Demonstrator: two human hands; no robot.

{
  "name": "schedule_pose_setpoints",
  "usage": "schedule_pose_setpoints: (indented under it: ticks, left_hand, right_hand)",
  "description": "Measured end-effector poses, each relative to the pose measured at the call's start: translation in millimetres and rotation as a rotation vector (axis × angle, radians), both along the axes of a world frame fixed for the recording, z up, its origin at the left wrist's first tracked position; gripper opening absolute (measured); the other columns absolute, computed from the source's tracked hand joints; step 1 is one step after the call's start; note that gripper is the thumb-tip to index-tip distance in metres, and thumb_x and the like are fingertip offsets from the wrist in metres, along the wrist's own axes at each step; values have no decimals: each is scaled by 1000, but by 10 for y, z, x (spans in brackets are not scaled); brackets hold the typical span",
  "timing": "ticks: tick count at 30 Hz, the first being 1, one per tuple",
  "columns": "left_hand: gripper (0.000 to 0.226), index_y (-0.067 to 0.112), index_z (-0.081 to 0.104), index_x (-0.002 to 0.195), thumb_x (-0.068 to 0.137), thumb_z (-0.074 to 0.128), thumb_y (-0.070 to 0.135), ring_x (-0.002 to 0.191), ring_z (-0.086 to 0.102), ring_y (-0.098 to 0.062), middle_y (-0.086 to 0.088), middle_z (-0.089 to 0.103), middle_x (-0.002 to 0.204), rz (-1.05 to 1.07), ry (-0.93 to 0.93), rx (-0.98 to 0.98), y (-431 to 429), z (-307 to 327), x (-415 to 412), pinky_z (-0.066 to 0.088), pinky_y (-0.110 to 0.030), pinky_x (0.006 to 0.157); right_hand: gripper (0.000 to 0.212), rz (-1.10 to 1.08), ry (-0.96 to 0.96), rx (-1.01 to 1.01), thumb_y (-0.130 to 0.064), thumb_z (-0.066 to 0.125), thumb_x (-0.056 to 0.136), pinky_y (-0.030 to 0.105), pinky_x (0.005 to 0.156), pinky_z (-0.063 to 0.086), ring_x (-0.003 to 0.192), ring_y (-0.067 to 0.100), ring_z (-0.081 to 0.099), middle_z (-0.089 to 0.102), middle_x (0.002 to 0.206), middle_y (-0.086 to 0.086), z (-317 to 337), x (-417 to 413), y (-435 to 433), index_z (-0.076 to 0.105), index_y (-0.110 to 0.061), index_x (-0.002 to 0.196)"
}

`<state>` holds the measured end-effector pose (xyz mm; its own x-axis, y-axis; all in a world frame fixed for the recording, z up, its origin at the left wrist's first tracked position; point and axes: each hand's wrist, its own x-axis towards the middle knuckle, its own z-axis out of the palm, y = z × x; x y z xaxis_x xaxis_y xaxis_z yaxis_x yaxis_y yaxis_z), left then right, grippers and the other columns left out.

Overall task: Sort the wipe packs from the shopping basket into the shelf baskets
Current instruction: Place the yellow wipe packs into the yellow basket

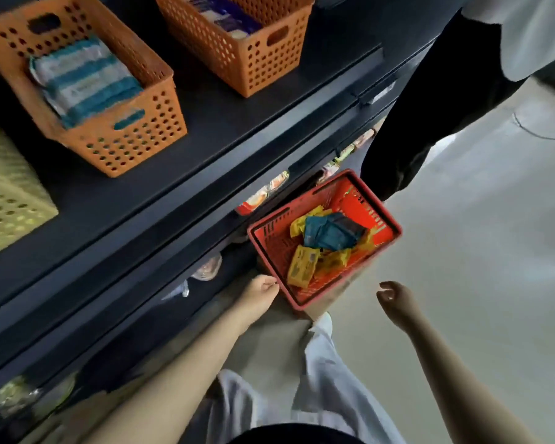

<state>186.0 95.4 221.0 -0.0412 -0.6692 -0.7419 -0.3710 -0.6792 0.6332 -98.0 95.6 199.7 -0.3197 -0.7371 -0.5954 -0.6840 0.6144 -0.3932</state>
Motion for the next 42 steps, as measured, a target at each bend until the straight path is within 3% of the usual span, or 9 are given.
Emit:
schedule_pose_setpoints:
  ticks: [4,7,9,14,19,24,27,34,42]
  left_hand:
    - [33,4,54,131,100,48,15,88,56,-14,-7,59,107,185,0,137,-354,-560,-508,44,-25,67]
    - [35,5,54,132,99,49,15,118,56,-25,-12,59,129,189,-36,167,-669,-1077,-723,45,-37,101]
    - [35,5,54,132,99,49,14,123,53,-25,-13,58,131,204,-46,172,-900,-1457,-819,41,-40,108]
    - [37,12,52,133,96,53,18,110,54,-17,-7,57,132,299,-58,255,-1386,-2511,-1044,42,-31,98]
    - [51,11,39,143,96,55,21,126,50,-25,-10,49,142,230,-89,331,-1639,-3179,-1189,36,-23,90]
    - [60,20,27,150,97,54,29,131,45,-26,-8,41,149,170,-125,407,-1579,-3441,-1153,39,-33,103]
    - [52,20,33,146,98,51,23,127,49,-25,-7,49,143,113,-99,405,-1514,-3486,-1155,41,-31,95]
    - [60,17,35,146,93,60,31,122,53,-29,-10,49,142,139,-144,422,-1609,-3538,-1035,45,-44,102]
    - [53,4,30,144,99,52,23,132,43,-34,-18,42,145,9,-298,278,-1539,-3350,-1102,37,-40,107]
  right_hand:
    - [32,25,-48,19,-8,53,91,35,87,47,107,34,61,66,116,19,-455,-446,-594,61,-3,121]
    - [28,71,-76,11,-11,53,91,41,90,50,105,34,63,68,114,17,-846,-586,-1058,63,-7,116]
    - [24,133,-69,-21,-18,54,91,42,89,51,103,33,64,70,111,14,-1133,-579,-1367,65,-11,112]
    - [28,350,-38,2,-26,54,94,37,87,52,101,30,65,69,113,9,-1944,-463,-1866,63,-12,117]
    - [41,637,117,228,-40,49,94,28,65,46,88,23,60,65,111,6,-2516,-379,-1937,50,-25,133]
    - [29,680,-3,337,-32,54,94,35,75,52,88,23,59,64,108,7,-2667,-345,-2071,61,-18,118]
    - [21,569,-76,364,-34,58,92,33,69,53,81,19,60,65,99,3,-2734,-365,-2104,66,-19,105]
    - [25,440,-53,365,-32,73,81,25,54,46,65,11,51,57,82,-1,-2788,-198,-2032,57,-17,92]
    - [27,335,48,254,-16,73,80,26,59,43,78,18,55,58,88,-1,-2781,-188,-2004,67,-13,107]
